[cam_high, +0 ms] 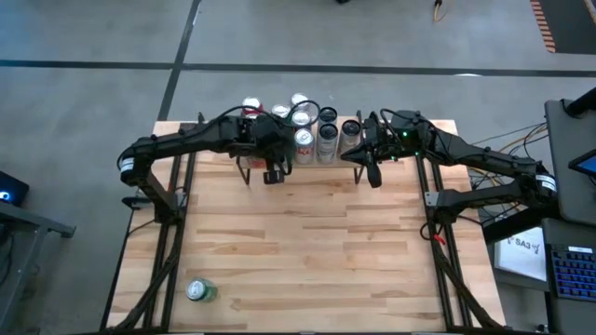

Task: Place canned beverage on shelf
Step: Adjust the soda cans on the shelf

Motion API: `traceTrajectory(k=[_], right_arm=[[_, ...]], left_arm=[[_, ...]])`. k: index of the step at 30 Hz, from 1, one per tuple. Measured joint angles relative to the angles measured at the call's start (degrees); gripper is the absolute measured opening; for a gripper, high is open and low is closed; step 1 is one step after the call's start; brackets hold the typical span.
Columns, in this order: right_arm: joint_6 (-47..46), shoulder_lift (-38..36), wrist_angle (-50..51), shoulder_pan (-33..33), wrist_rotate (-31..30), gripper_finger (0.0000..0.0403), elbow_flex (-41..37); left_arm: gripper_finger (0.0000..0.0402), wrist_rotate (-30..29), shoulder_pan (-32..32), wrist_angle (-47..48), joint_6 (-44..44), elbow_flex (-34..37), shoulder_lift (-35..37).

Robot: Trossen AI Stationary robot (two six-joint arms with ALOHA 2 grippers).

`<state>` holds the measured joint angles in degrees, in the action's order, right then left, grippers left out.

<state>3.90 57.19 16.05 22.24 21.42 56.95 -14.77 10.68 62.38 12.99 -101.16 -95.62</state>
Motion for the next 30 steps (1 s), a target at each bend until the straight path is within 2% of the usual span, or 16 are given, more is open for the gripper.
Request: traceTrajectory(k=[3, 8, 14, 20, 25, 30], right_arm=[[0.1, 0.0, 0.04, 0.0, 0.0, 0.0009, 0.0], [0.11, 0.0, 0.04, 0.0, -0.01, 0.0009, 0.0], [0.14, 0.0, 0.44, -0.22, -0.02, 0.0009, 0.0], [1.07, 0.07, 0.47, -1.03, 0.0, 0.0009, 0.0], [1.38, 1.23, 0.48, -1.27, 0.01, 0.0009, 0.0], [1.43, 3.29, 0.53, -1.27, -0.14, 0.0009, -0.02]], left_arm=[[0.0, -2.35, 0.0, -0.5, -0.14, 0.0, -0.25], [0.0, -2.84, 0.02, -3.35, -0.66, 0.02, -0.21], [0.0, -2.93, 0.02, 1.07, -1.53, -2.26, 0.61], [0.0, -11.17, 0.22, 8.17, -2.23, -7.64, 0.79], [0.0, -11.25, 1.85, 8.0, -0.91, -8.55, 0.58], [0.0, -8.88, 3.27, 8.03, -1.04, -5.96, 0.31]])
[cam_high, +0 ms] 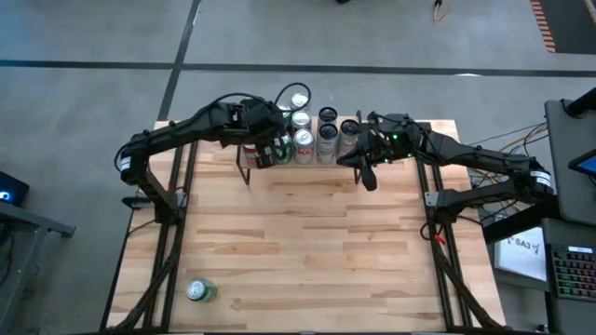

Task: Place canned beverage on shelf
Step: Adjust the soda cans on the shelf

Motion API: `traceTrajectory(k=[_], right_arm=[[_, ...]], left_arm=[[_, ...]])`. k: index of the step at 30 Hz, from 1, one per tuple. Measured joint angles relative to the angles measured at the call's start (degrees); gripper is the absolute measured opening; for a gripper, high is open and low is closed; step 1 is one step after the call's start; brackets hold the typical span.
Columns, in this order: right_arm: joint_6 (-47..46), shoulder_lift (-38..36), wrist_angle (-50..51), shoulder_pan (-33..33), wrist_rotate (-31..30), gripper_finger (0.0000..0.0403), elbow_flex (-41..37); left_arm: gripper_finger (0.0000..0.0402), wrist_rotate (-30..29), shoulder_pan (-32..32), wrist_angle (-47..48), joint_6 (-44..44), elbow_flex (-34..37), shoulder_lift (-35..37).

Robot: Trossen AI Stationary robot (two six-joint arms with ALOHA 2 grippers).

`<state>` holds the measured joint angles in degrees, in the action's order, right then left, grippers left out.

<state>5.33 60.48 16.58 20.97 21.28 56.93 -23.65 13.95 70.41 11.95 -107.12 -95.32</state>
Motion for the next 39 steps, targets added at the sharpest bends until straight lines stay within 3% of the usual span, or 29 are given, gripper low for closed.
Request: traceTrajectory(k=[25, 34, 39], right_arm=[[-2.75, -0.35, 2.5, 0.0, 0.15, 0.0009, -0.01], [-5.82, -2.86, 2.88, 0.0, 0.15, 0.0009, -0.01], [-6.4, -3.45, 2.86, -0.13, 0.15, 0.0009, 1.11]], left_arm=[[0.0, 2.66, -0.63, -0.89, -5.27, 1.8, 0.07], [0.0, 3.05, -0.63, -3.01, -2.73, 1.83, 1.65], [0.0, 6.48, -0.63, -7.09, 0.25, 2.34, 4.73]])
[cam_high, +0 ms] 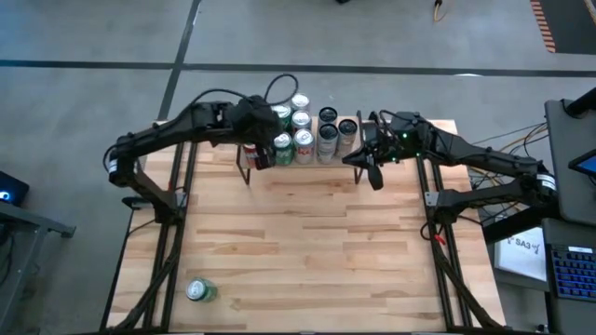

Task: Place canned beverage on shelf
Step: Adjust the soda cans on the shelf

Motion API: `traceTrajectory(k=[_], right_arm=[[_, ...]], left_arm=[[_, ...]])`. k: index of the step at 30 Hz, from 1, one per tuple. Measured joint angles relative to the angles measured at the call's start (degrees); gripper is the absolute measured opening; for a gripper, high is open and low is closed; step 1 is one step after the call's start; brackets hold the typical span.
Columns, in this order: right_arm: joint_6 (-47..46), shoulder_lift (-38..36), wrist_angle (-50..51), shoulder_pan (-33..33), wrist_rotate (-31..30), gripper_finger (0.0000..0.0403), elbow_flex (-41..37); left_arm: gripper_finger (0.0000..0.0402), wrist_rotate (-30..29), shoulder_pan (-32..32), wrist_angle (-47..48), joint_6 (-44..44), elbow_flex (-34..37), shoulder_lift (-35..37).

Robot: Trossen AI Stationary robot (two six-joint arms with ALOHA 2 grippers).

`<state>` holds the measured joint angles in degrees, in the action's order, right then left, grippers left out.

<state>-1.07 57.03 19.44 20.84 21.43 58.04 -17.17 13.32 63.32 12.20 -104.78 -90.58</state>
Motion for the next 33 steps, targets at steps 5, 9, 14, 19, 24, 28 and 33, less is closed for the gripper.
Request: traceTrajectory(k=[5, 9, 14, 19, 24, 28, 33], right_arm=[[-0.56, 0.77, 0.19, 0.0, 0.0, 0.0009, 2.78], [-0.44, 0.88, 0.2, 0.02, -0.17, 0.0009, 4.63], [0.99, 1.15, 0.11, 0.17, -0.51, 0.0009, 7.71], [3.8, 2.38, 0.15, 0.17, -0.71, 0.0009, 10.55], [6.44, 3.65, 2.65, 0.31, -2.85, 0.0009, 12.45], [7.13, 3.92, 4.45, 1.12, -6.42, 0.0009, 13.18], [7.18, 3.92, 4.37, 2.51, -6.73, 0.0009, 13.18]], left_arm=[[0.0, 2.91, 0.0, -7.9, 3.62, 4.38, 3.74], [0.0, 2.93, 0.27, -13.23, 6.68, 10.19, 7.52], [0.0, 2.78, 2.08, -21.47, 11.67, 15.45, 10.69], [0.0, 2.76, 7.61, -27.65, 16.21, 17.82, 10.09], [0.0, 4.18, 14.3, -27.83, 17.28, 17.58, 6.58], [0.0, 9.42, 16.74, -27.75, 17.06, 17.58, 4.34], [0.0, 9.64, 16.9, -26.96, 17.08, 17.55, 3.49]])
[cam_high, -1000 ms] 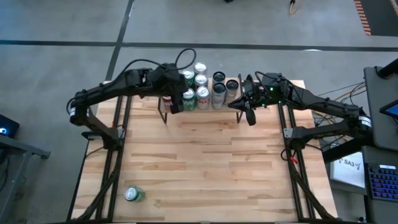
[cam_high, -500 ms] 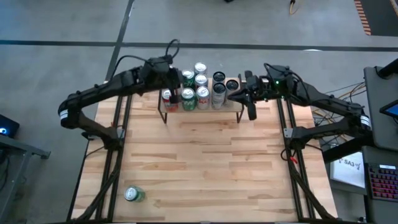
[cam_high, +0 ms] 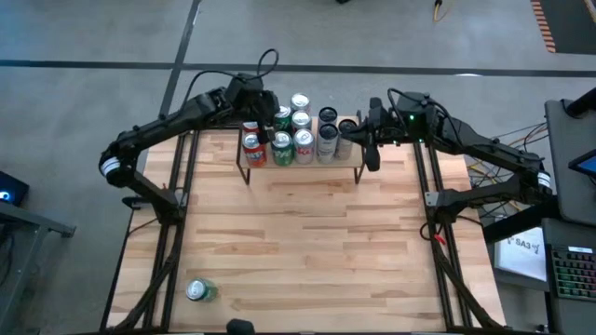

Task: Place canned beverage on shelf
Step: Adjust the soda cans on the shelf

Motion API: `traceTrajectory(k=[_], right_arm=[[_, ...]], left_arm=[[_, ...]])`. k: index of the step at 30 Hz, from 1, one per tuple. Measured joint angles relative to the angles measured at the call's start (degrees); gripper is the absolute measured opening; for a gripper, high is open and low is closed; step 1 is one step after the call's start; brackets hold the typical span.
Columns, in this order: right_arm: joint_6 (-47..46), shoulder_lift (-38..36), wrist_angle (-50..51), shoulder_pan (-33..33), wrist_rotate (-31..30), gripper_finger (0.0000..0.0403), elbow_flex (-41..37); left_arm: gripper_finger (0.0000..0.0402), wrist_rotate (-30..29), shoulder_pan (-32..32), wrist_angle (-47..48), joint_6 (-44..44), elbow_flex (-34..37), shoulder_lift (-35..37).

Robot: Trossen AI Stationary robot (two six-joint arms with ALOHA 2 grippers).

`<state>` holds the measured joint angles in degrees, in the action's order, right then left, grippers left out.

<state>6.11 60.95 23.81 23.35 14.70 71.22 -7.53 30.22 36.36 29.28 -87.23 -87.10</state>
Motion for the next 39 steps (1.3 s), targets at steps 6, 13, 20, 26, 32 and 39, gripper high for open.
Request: traceTrajectory(k=[6, 13, 20, 26, 32, 39], right_arm=[[0.18, 0.07, 0.0, 0.6, 0.04, 0.0009, -0.04], [0.46, 0.07, -0.02, 0.6, 0.15, 0.0009, -0.07], [0.41, 0.07, -0.02, 0.6, 0.15, 0.0009, -0.11], [0.39, 0.07, -0.02, 0.6, 0.15, 0.0009, -0.11], [0.52, 0.07, -0.02, 0.6, 0.17, 0.0009, -0.13], [0.91, 0.09, -0.02, 0.6, 0.17, 0.0009, -0.31]], left_arm=[[0.0, -0.01, 0.0, 1.91, -0.42, -0.01, -0.01], [0.0, 0.0, -0.11, 3.33, -0.81, -0.06, -0.01], [0.0, 0.02, -0.66, 4.61, -1.27, -0.15, 0.15], [0.0, 0.2, -1.33, 8.11, -0.52, -1.89, 0.36], [0.0, 0.26, -1.27, 8.05, 0.98, -4.91, 0.34], [0.0, 0.24, -1.25, 5.53, 2.11, -5.0, -0.55]])
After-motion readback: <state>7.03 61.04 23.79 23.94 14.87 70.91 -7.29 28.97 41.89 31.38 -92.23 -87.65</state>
